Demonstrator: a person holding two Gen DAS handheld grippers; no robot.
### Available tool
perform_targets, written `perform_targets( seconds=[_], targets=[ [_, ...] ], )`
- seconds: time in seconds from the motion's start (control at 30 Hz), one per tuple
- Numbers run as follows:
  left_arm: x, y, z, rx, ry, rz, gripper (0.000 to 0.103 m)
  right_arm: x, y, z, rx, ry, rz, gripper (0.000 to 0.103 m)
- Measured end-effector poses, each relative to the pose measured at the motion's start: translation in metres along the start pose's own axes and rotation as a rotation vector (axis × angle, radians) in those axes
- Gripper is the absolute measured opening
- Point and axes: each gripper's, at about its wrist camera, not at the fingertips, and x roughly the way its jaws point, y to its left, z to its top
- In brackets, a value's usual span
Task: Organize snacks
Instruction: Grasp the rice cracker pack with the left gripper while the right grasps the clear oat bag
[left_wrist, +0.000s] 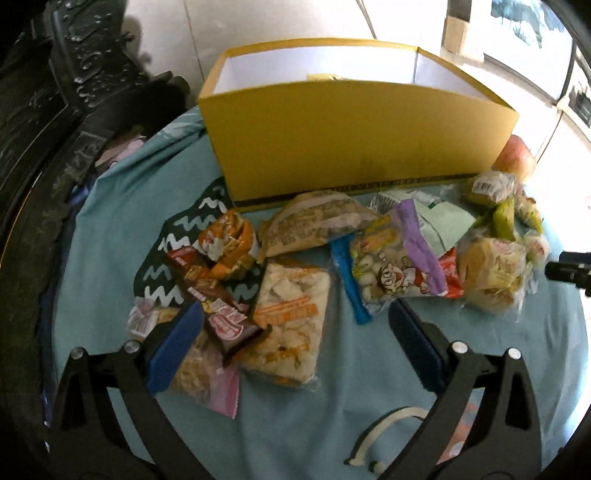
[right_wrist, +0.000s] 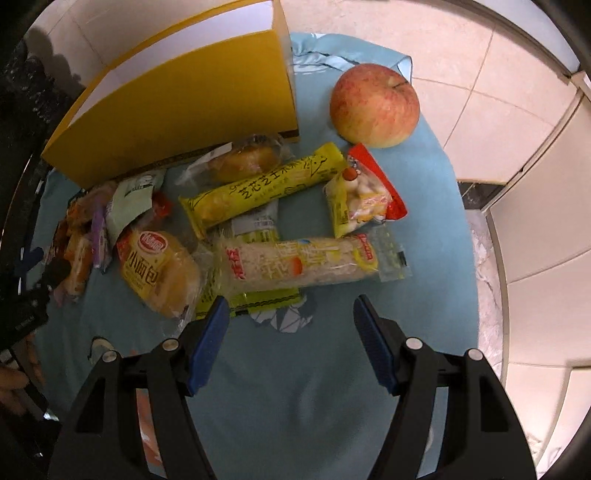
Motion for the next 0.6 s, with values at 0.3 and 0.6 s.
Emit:
perform_targets(
  seconds=[0.3, 0.6],
  targets=[
    [0.034, -0.013, 0.001, 0.133, -0.007, 0.087, 0.101, 0.012, -0.019, 0.029, 0.225, 0.003, -0.044, 0.079],
    [0.027, -0.020, -0.019, 0.126, 0.015, -0.107, 0.047, 0.032, 0.002, 0.020, 0.078, 0.050, 0.021, 0.049]
  ],
)
